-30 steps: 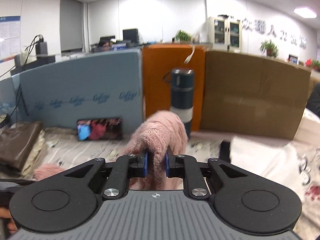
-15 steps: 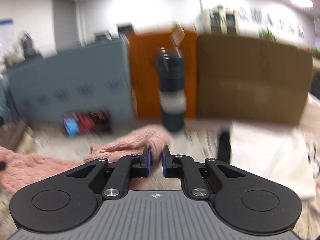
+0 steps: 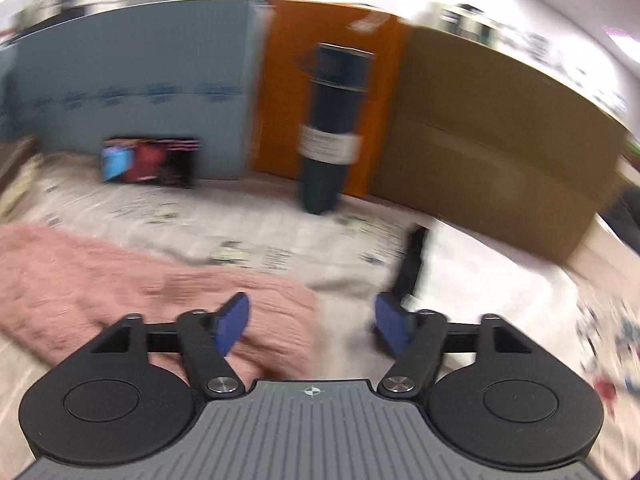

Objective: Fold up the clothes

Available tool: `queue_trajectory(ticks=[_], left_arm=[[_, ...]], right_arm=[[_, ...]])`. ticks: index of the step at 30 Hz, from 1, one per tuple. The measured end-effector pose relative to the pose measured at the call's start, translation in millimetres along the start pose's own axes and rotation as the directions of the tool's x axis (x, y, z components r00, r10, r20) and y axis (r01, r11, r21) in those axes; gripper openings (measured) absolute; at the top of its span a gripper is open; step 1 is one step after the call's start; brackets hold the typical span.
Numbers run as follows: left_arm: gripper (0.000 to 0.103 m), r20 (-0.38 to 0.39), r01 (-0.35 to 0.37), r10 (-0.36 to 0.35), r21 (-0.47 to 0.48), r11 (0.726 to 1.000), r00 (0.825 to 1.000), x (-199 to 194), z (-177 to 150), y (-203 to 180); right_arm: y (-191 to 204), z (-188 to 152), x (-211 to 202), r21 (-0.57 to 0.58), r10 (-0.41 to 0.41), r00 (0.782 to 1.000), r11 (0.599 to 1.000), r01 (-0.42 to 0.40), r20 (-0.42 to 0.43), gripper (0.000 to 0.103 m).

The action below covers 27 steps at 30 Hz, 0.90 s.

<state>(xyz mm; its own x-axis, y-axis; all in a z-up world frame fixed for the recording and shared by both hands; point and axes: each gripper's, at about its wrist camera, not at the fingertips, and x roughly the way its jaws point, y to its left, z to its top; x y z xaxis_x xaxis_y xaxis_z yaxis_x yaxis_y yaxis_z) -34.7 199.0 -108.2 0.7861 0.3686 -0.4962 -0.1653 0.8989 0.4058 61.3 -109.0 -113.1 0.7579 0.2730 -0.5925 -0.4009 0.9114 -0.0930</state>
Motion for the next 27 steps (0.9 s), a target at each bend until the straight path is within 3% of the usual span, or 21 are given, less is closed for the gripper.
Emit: queue_trajectory(ticks=[3,6,8,13,15,16,17,20,23,27], left_arm=[[0.079,0.026,0.141,-0.145,0.122,0.983,0.989,6,15,-15],[0.079,0.01,0.257,-0.263,0.171,0.951,0.965,16,25,-28],[0.079,-0.016,0.318,-0.321,0.201,0.927,0.947,24,28,-36],[0.079,-0.096,0.464,-0.454,0.172,0.869,0.886,40,34,-47],[0.079,-0.115,0.51,-0.497,0.15,0.847,0.86,46,37,-48],[0.079,-0.125,0.532,-0.518,0.139,0.836,0.846,50,39,-49],[0.079,-0.134,0.553,-0.539,0.127,0.823,0.832,53,41,-49],[0.079,-0.159,0.615,-0.599,0.09,0.783,0.785,62,46,-51],[0.079,-0.196,0.676,-0.654,0.072,0.734,0.731,71,51,-53],[0.079,-0.25,0.744,-0.713,0.052,0.666,0.655,82,57,-54]], right_arm=[[20,12,5,-0.062,0.139,0.99,0.988,-0.141,-0.028,0.081],[40,20,21,-0.044,0.273,0.957,0.959,-0.279,-0.1,0.084],[52,21,37,-0.027,0.31,0.938,0.948,-0.318,-0.154,0.084],[61,7,63,-0.006,0.238,0.947,0.97,-0.245,-0.216,0.08],[59,4,63,-0.013,0.206,0.959,0.977,-0.212,-0.195,0.06],[56,3,62,-0.015,0.184,0.966,0.982,-0.19,-0.184,0.035],[50,3,61,-0.003,0.168,0.971,0.985,-0.171,-0.172,0.018],[32,5,49,0.051,0.161,0.978,0.986,-0.156,-0.133,0.014],[15,9,26,0.069,0.105,0.991,0.993,-0.1,-0.078,0.013],[-27,12,2,0.19,-0.016,0.999,0.982,0.023,-0.042,0.013]])
